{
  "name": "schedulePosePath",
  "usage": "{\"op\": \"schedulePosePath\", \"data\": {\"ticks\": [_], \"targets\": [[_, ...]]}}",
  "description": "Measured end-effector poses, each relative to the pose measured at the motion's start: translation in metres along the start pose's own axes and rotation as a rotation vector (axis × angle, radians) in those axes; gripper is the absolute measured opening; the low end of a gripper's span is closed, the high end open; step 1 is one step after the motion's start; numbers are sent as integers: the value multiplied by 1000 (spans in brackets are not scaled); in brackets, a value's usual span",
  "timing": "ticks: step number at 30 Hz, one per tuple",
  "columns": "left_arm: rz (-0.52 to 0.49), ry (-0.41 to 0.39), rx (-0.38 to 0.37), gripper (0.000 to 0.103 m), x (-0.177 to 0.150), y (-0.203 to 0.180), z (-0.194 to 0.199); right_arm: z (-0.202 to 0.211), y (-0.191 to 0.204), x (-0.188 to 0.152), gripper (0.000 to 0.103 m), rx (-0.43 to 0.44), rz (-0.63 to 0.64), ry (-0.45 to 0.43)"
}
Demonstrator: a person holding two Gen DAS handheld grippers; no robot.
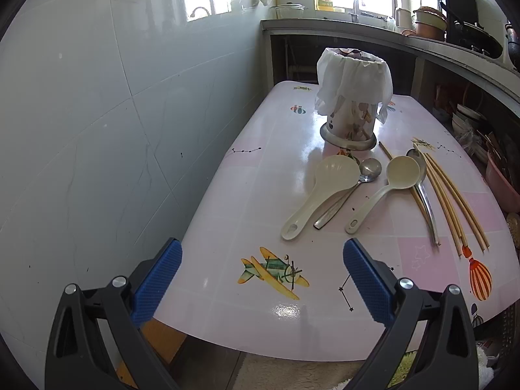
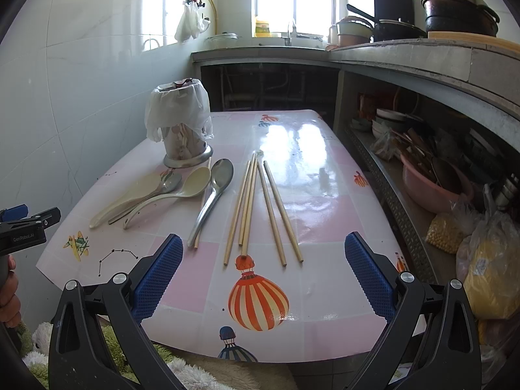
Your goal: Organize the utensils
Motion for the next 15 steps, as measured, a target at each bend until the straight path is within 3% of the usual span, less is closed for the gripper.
{"op": "schedulePosePath", "data": {"ticks": [15], "targets": [[3,1,-1,97,2,-1,1,1,2,2,95,1,0,1]]}}
Point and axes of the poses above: each gripper's, at about its wrist camera, not at the fingertips, and z roughly against the way its jaws point, y to its left, x to its top, the point moved 2 cm from there along -z, roughly the way its jaws point, and after that the axes turned 15 degrees about z, right-handed, at the moved point
